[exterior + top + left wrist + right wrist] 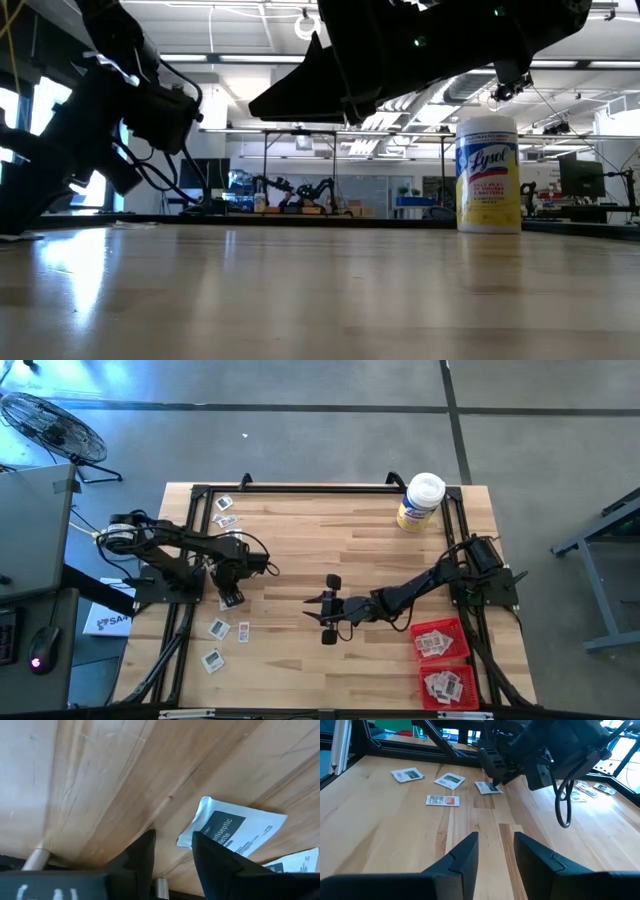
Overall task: Pick & Place First Aid Supplies
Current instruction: Put the white towelette pack into the bottom red bin
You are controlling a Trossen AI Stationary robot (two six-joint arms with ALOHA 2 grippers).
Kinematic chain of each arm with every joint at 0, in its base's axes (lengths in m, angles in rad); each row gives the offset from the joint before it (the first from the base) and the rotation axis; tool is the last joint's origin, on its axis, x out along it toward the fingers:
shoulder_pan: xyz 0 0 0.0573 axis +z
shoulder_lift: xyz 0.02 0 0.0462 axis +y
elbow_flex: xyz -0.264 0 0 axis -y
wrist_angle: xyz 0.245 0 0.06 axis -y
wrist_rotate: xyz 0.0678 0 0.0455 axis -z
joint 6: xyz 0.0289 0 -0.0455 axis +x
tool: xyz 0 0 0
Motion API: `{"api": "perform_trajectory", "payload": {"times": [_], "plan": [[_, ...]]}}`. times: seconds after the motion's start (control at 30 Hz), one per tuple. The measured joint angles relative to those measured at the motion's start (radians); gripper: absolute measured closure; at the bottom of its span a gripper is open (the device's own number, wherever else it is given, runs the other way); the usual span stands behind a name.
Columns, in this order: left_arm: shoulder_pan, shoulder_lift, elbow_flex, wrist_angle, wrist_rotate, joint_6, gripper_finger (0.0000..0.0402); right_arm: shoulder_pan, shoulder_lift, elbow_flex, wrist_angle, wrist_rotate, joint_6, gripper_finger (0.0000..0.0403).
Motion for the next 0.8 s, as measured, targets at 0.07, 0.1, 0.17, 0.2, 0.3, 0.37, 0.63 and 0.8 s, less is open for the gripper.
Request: {"api": "perform_trajectory", "payload": {"times": [0.07,0.1,0.17,0.2,0.3,0.37,0.63,0.8], "plan": [[0.0,0.001,0.014,-0.013,-0.028,-0.014,0.028,0.0,0.0,0.0,0.0,0.002,-0.001,0.0284],[0.0,0.002,0.024,-0.024,-0.043,-0.021,0.0286,0.0,0.0,0.0,0.0,0.004,-0.002,0.0284],[-0.001,-0.003,0.044,-0.063,-0.068,-0.025,0.0296,-0.001,0.0,0.0,0.0,0.005,-0.002,0.0284],[-0.001,-0.011,0.058,-0.062,-0.068,-0.024,0.0301,-0.002,0.0,0.0,0.0,0.005,-0.002,0.0284],[0.0,-0.034,0.078,-0.052,-0.06,-0.015,0.0311,-0.006,0.0,0.0,0.0,0.005,0.02,0.0284],[-0.001,-0.042,0.078,-0.065,-0.056,-0.016,0.0313,-0.006,0.0,0.0,0.0,0.005,0.041,0.0284],[-0.001,-0.048,0.076,-0.147,-0.052,-0.082,0.0314,-0.006,0.0,0.0,-0.001,0.007,0.042,0.0284],[0.0,-0.048,0.016,-0.09,0.003,-0.093,0.0314,-0.006,0.0,0.0,-0.001,0.008,0.042,0.0284]]}}
